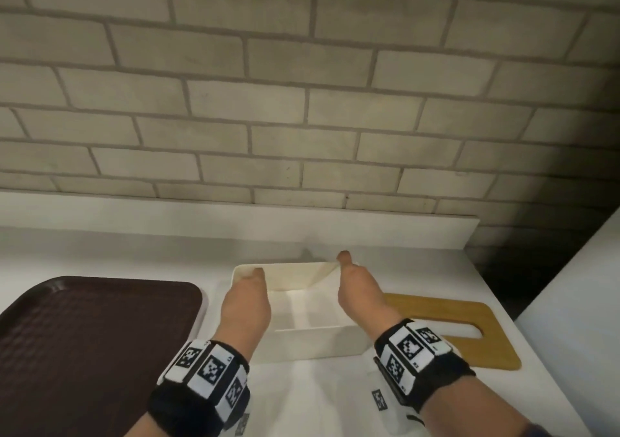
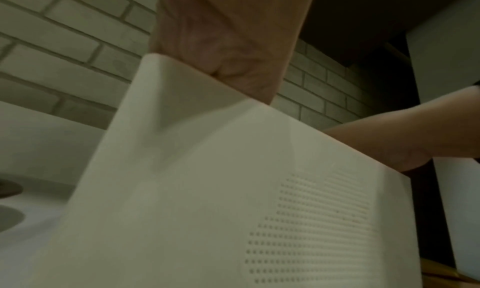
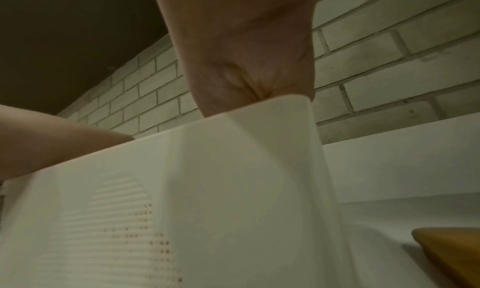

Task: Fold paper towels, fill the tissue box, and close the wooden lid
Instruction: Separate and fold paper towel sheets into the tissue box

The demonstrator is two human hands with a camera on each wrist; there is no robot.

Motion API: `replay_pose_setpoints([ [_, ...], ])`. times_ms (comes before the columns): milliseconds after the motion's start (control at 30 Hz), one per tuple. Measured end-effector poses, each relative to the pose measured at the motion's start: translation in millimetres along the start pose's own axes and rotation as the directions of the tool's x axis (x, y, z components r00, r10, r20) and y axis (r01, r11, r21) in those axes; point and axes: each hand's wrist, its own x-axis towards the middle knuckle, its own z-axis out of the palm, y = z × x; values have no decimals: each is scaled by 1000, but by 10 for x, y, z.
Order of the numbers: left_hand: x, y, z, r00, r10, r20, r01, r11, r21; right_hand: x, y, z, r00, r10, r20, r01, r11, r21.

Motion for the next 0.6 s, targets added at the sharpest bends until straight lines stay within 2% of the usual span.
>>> replay_pose_setpoints([
  [100,-25,-17,2,990,63,-123,-62,998,13,-72,-13,-10,996,-87,-35,84,993,-87],
  [167,-53,-52,0,964,139,-228,-122,989,86,-114,-3,-37,982,-125,-144,103,983,-152],
  [200,-65,-91,-3,952,127,-278,-95,987,126,-125,14,-52,976,-105,-193,69,980,-186],
  [233,-92,-117,-19,956,73,-284,-43,993,110,-139,37,-64,976,-53,-212,10,980,-199],
  [300,-137,-157,-53,979,-103,-176,111,993,38,-170,85,-72,982,76,-172,-106,980,-170],
  [333,-131,-172,-49,981,-139,-137,146,989,38,-185,114,-60,985,106,-136,-128,977,-168],
  [433,-94,-180,-15,983,-128,-128,139,988,75,-207,167,-21,990,91,-106,-112,971,-212],
  [600,-35,-154,-30,989,-108,-103,112,993,29,-248,234,50,986,104,-133,-139,947,-291],
])
